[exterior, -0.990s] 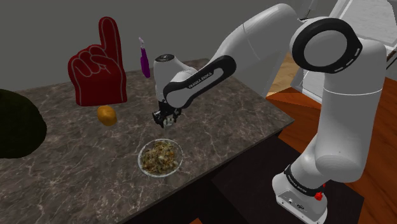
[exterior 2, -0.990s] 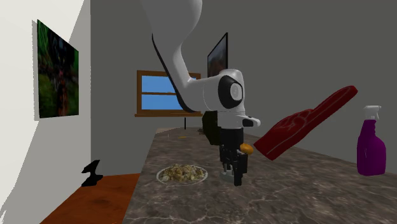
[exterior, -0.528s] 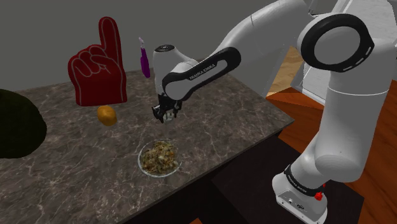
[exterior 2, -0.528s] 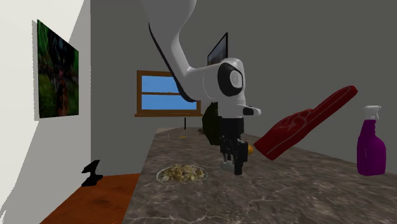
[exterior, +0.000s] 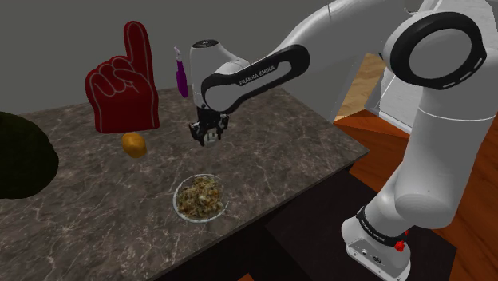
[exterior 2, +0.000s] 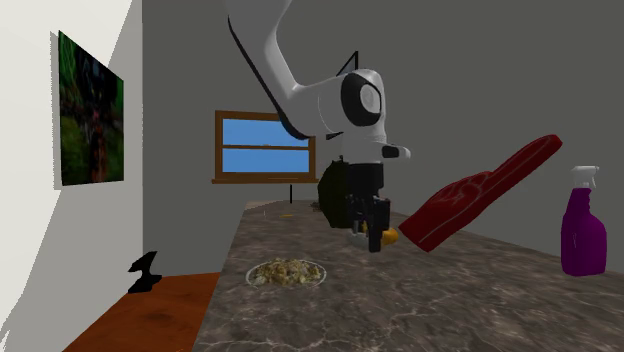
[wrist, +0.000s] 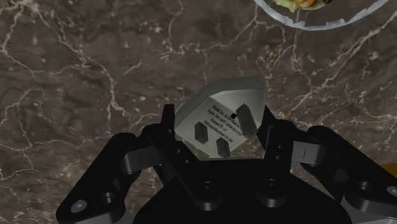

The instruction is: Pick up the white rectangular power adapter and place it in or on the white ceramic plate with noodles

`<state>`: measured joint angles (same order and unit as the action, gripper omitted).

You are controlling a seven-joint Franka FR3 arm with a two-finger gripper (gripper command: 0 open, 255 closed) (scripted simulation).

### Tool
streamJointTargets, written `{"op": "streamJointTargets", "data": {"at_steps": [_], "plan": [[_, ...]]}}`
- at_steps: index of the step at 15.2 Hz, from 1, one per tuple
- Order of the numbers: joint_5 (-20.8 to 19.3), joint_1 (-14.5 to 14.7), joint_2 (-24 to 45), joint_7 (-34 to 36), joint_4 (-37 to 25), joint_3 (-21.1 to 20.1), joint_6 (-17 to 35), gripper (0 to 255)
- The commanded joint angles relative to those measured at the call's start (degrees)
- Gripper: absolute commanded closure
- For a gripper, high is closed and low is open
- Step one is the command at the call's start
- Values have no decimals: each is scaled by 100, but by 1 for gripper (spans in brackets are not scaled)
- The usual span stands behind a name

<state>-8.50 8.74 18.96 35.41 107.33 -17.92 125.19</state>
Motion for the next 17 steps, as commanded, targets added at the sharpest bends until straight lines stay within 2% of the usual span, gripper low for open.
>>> {"op": "streamJointTargets", "data": {"at_steps": [1, 5, 17], "plan": [[40, -9, -97, -20, -25, -18, -119, 255], [99, -23, -222, -62, -143, -39, -355, 255], [137, 809, -757, 1392, 871, -602, 80, 255]]}}
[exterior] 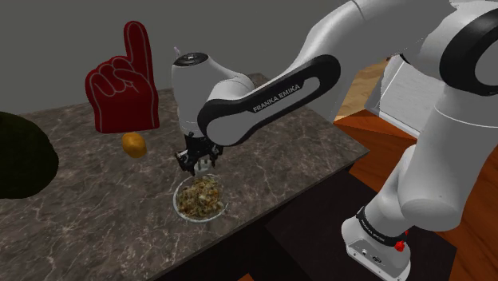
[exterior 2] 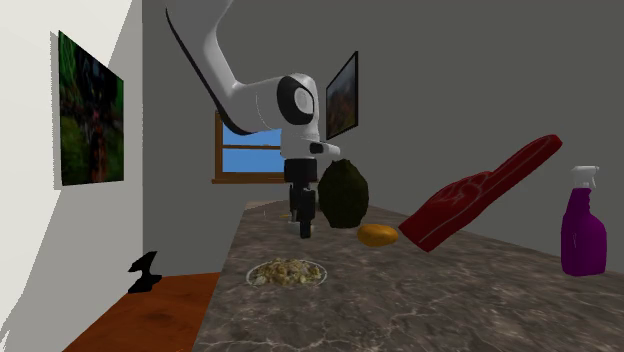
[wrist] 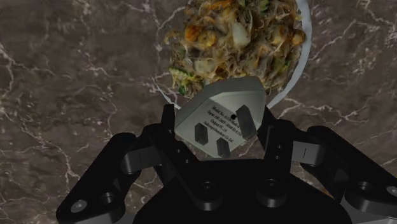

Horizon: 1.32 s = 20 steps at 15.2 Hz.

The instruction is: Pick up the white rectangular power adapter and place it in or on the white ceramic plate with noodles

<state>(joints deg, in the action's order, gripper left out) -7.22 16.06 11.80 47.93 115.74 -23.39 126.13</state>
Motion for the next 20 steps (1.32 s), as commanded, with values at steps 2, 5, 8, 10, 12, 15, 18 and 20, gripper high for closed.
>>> {"op": "streamJointTargets", "data": {"at_steps": [2, 5, 8, 10, 12, 15, 18, 20], "plan": [[-25, 172, -12, 311, 106, -104, 79, 255], [-110, 192, 122, 370, 188, -80, 280, 255], [-201, 215, 264, 434, 258, -51, 477, 255], [-266, 232, 364, 480, 298, -28, 607, 255], [-302, 243, 420, 505, 319, -13, 678, 255], [-302, 244, 421, 505, 318, -13, 678, 255], [-302, 244, 421, 505, 318, -13, 678, 255], [-302, 244, 421, 505, 318, -13, 678, 0]]}}
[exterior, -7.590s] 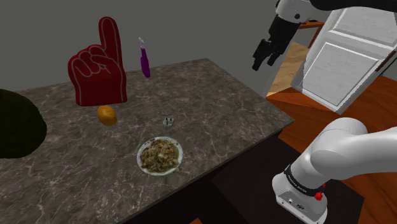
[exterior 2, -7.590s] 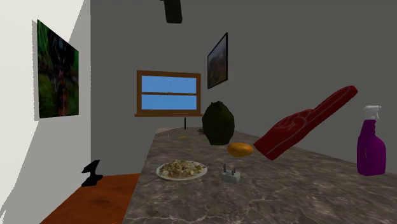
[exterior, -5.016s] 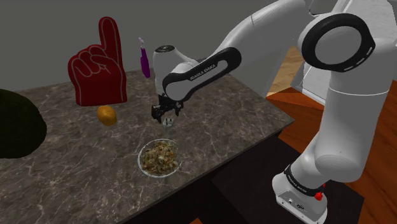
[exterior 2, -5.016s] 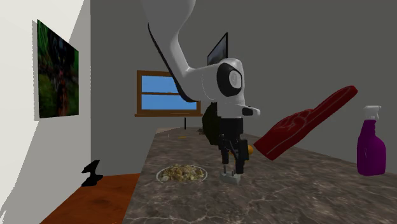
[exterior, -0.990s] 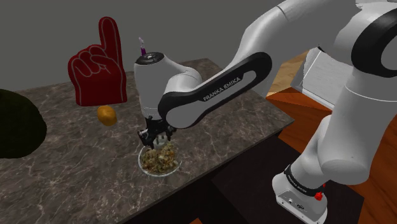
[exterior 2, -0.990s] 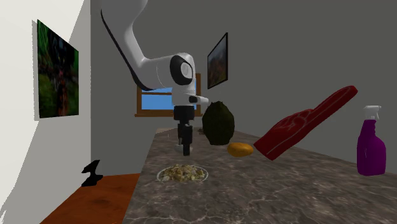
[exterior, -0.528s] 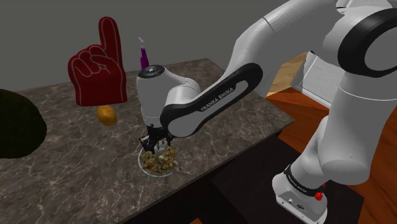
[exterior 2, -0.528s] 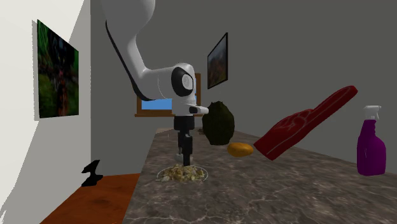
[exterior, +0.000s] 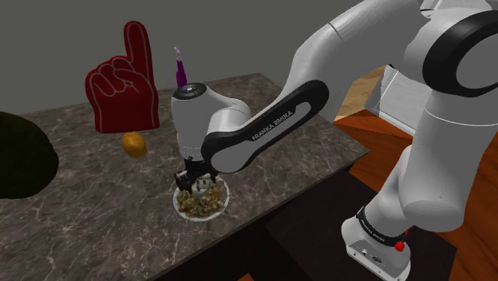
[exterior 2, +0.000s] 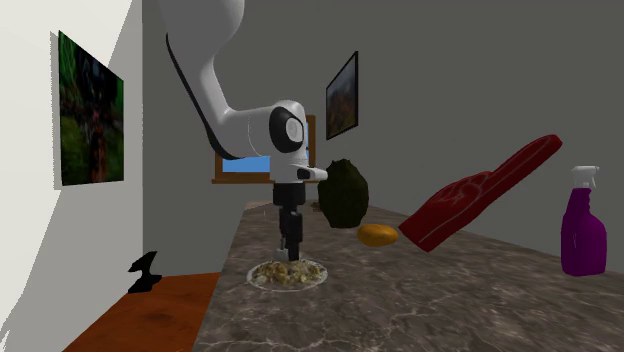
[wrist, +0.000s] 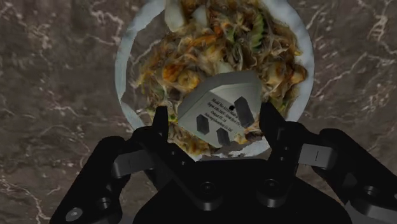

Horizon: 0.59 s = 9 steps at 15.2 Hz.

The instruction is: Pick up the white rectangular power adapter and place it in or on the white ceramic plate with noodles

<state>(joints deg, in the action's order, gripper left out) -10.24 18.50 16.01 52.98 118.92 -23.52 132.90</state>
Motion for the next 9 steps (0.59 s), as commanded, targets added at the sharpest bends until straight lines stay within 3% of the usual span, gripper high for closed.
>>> {"op": "streamJointTargets", "data": {"at_steps": [1, 5, 9], "plan": [[0, 0, 0, 0, 0, 0, 0, 0], [0, 0, 0, 0, 0, 0, 0, 0], [282, -71, -443, -188, -229, -102, -625, 0]]}}
